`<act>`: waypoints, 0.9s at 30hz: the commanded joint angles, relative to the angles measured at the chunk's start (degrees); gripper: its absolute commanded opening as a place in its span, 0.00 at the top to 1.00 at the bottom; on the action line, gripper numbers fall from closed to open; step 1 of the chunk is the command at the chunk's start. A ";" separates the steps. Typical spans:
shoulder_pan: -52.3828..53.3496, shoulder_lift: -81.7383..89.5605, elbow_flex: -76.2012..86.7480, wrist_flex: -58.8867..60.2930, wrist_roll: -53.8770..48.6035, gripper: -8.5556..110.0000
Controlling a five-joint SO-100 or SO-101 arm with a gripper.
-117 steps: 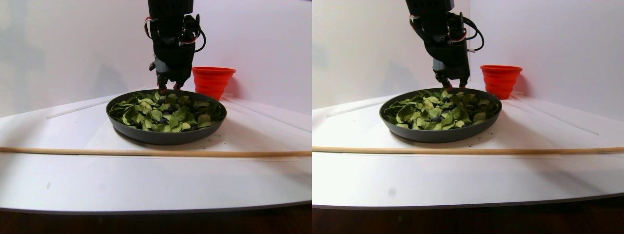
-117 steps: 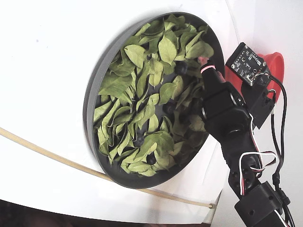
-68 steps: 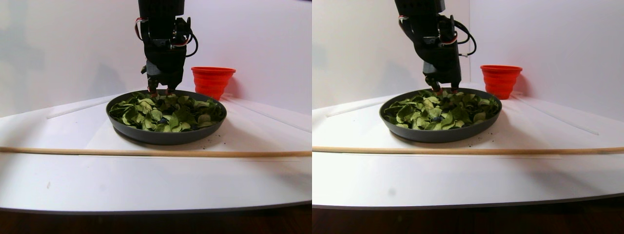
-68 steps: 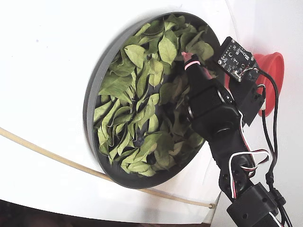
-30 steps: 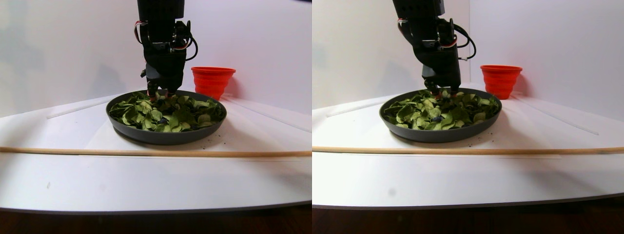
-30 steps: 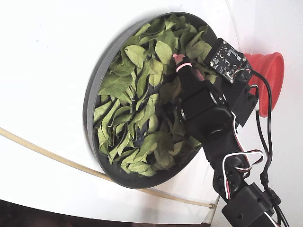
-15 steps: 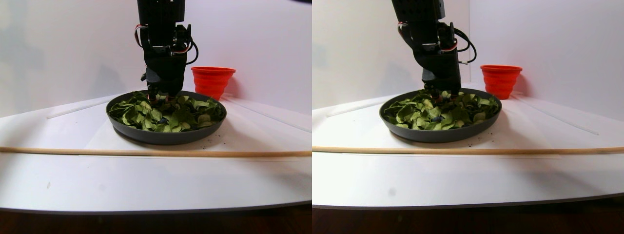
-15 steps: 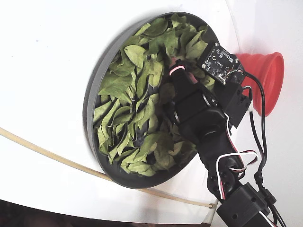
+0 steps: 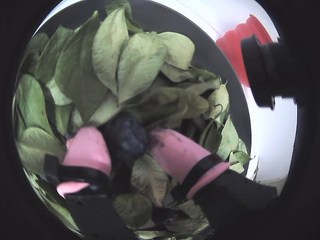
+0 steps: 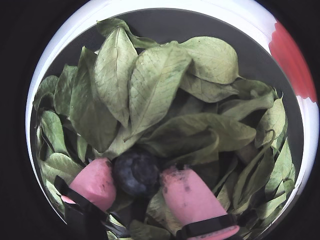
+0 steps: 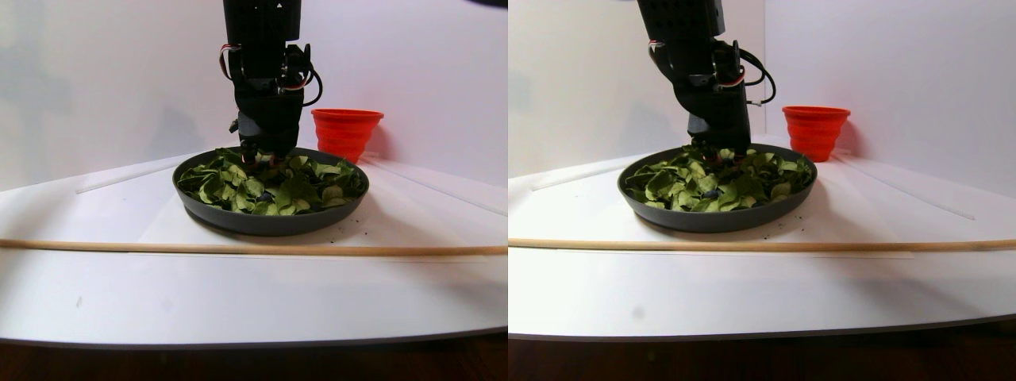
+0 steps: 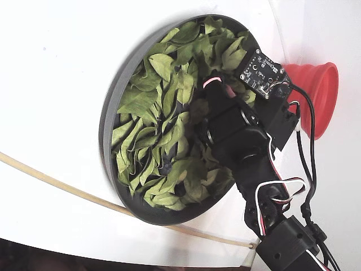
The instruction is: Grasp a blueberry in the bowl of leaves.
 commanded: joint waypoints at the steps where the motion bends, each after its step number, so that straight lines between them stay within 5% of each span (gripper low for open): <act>1: 1.32 1.05 -2.72 -0.97 0.35 0.79; 27: 1.14 7.91 -0.26 -1.05 -0.09 0.82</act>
